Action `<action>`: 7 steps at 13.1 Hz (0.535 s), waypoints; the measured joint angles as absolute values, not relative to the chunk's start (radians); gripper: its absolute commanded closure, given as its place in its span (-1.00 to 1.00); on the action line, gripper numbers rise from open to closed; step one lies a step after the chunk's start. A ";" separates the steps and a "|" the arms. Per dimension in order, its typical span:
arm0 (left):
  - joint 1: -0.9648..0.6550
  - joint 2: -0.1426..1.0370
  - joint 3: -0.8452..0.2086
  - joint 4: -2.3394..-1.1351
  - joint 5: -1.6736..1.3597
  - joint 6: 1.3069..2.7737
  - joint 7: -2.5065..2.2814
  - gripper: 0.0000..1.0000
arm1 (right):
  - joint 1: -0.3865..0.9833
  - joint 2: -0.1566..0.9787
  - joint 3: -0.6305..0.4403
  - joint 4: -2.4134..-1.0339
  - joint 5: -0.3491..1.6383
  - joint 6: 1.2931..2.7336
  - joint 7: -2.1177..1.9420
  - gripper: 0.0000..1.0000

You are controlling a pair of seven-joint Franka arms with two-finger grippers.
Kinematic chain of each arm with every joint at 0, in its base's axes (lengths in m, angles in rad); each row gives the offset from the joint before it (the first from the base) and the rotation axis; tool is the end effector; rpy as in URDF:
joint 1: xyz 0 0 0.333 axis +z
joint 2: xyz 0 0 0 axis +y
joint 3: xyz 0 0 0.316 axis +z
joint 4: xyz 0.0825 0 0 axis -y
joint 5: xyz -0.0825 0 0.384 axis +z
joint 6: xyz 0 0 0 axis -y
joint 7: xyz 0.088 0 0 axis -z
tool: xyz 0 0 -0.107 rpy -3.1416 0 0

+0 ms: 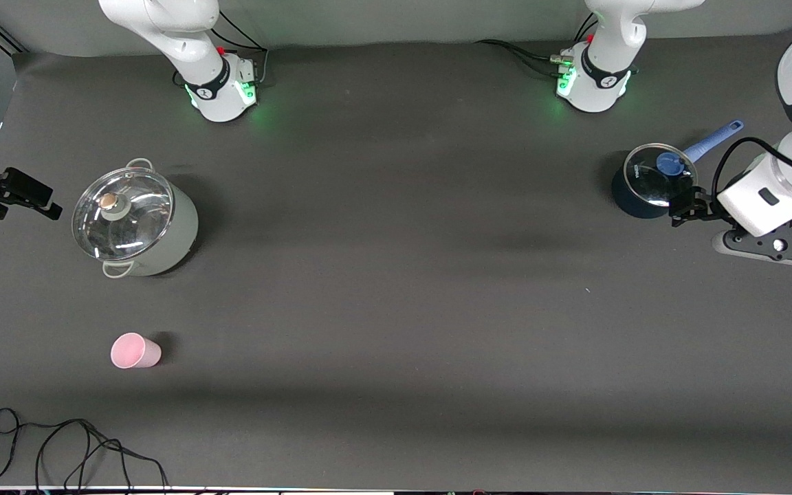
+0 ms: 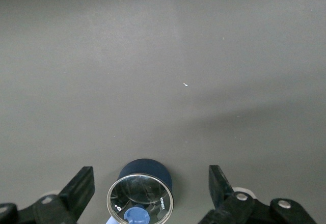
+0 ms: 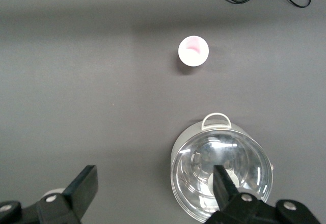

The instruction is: Transfer pink cup from left to right arm

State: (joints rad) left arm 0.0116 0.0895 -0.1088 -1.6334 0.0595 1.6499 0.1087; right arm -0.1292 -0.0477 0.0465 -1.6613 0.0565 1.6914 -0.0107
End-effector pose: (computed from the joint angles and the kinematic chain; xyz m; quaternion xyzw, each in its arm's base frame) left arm 0.5804 -0.0483 0.5510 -0.9934 0.1060 0.0363 0.0245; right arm 0.5492 -0.0395 0.6188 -0.9981 0.0382 -0.0401 0.0252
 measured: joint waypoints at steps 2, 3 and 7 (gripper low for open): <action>0.012 0.090 -0.110 -1.633 0.059 1.652 0.109 -1.00 | -0.127 -0.048 0.050 -1.661 0.056 1.691 -0.011 -0.99; 0.012 0.090 -0.110 -1.633 0.058 1.653 0.109 -1.00 | -0.127 -0.048 0.052 -1.661 0.056 1.692 -0.011 -0.99; 0.012 0.093 -0.110 -1.633 0.058 1.654 0.111 -1.00 | -0.127 -0.048 0.053 -1.661 0.054 1.692 -0.012 -0.99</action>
